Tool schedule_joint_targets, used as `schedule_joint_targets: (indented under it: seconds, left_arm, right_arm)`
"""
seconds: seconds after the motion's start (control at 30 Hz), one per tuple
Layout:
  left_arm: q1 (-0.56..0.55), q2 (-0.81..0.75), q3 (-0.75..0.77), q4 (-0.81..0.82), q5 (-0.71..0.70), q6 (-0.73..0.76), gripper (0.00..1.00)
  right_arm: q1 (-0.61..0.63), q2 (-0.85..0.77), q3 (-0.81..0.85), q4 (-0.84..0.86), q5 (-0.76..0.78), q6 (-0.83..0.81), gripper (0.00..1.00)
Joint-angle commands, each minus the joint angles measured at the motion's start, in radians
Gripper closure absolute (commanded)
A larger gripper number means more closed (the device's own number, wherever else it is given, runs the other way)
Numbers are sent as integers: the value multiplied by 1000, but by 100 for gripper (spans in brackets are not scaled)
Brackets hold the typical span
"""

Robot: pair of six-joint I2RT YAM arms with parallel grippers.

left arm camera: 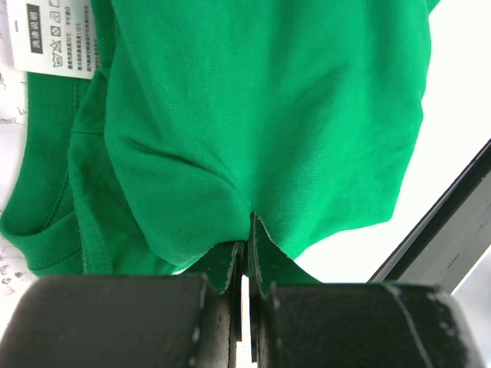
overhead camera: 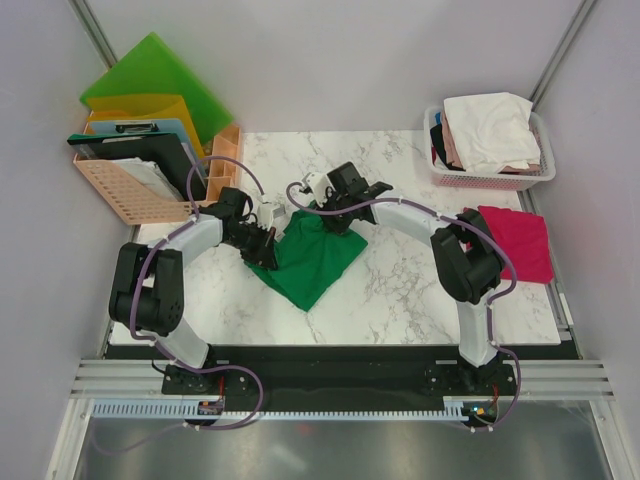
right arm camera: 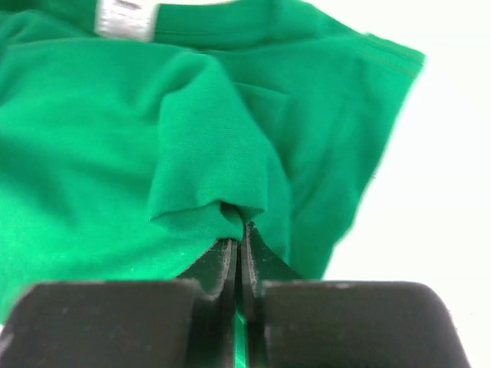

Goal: Fold and stack the t-shirts
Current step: Smooth out wrinkles on the folded tshirt

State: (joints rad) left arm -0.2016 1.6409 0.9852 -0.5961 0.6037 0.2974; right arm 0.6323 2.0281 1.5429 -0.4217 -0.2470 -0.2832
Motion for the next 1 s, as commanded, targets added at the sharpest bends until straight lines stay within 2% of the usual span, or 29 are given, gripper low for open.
schedule_joint_targets:
  seconds: [0.0,0.1,0.2,0.4,0.5,0.6,0.7,0.83,0.97]
  left_arm:
    - [2,-38,7,-10,5,32,98]
    - [2,-49,9,-14,4,34,98]
    - [2,-49,12,-18,5,32,98]
    - [2,-44,12,-21,10,34,98]
    - [2,-41,12,-21,11,32,98]
    - [2,-33,12,-21,10,34,98]
    - [2,-32,12,-22,14,34,98]
    - [2,-24,17,-22,18,34,98]
    - [2,-15,23,-21,21,37,98]
  right_arm:
    - [-20,10,55,64,135,25,84]
    - [-26,15,59,92,222,50,38]
    - [-23,-3,19,156,308,52,25]
    - [-25,14,25,184,478,39,24]
    - [-25,14,31,186,486,45,24]
    - [-26,-18,26,179,402,64,25]
    - [-28,-87,0,178,183,85,27]
    - [-22,-147,8,156,26,139,30]
    - [-20,-117,86,37,-138,179,30]
